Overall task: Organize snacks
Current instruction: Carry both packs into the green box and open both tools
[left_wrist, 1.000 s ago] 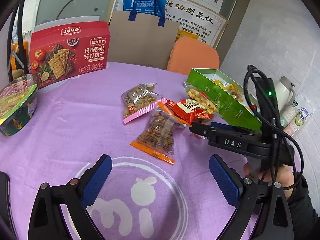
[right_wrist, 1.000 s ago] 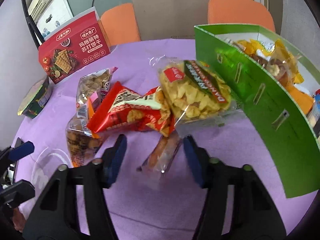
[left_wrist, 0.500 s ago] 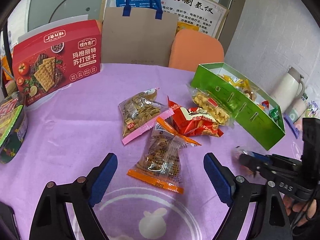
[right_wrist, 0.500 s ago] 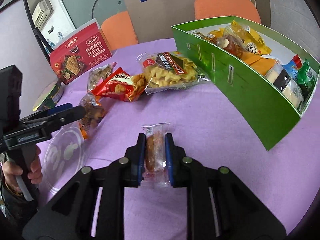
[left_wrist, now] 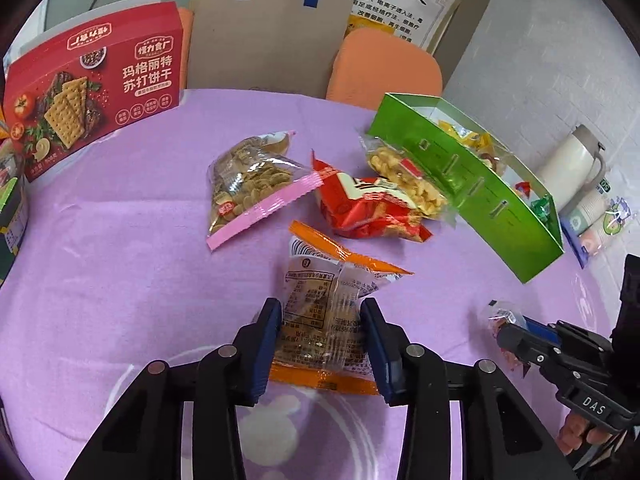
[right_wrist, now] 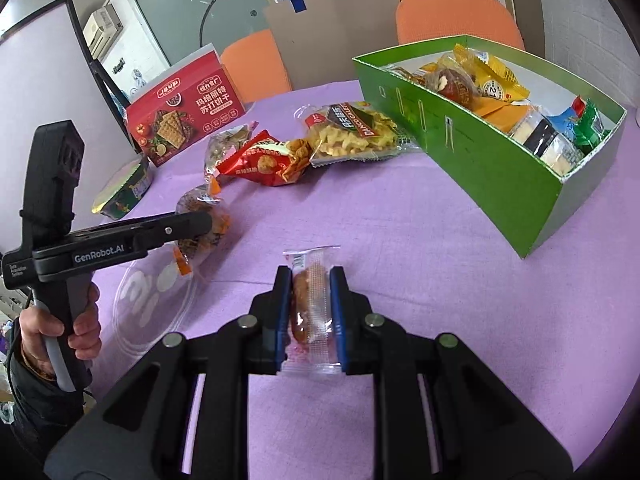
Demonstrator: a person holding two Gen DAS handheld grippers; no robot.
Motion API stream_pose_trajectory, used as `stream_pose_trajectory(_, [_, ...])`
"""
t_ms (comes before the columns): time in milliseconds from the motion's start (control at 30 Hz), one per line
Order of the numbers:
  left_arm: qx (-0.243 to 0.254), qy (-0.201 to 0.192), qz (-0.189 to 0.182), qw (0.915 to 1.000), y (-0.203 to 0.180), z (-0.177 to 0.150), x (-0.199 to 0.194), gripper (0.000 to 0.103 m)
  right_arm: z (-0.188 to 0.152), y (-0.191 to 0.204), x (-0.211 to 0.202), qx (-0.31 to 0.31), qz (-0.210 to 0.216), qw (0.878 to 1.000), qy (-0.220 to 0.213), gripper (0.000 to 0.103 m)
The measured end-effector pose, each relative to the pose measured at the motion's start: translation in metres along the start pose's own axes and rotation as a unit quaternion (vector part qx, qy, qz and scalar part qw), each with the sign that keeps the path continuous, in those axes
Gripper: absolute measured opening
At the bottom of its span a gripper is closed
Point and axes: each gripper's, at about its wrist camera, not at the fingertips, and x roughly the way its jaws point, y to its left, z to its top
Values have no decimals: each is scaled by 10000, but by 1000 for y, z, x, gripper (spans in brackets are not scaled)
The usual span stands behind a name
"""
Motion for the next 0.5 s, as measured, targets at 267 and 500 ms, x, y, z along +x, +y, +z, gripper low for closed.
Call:
stream_pose_trajectory(267, [604,-431,-303,9968,-63,10,-44,41,9,-8,-47,25,-9,9982,-593,21])
stream_pose_trajectory(500, [897,-722,-823,9899,-119,41,-68,41,33,-45,-84,301,-341,9921,-1173,21])
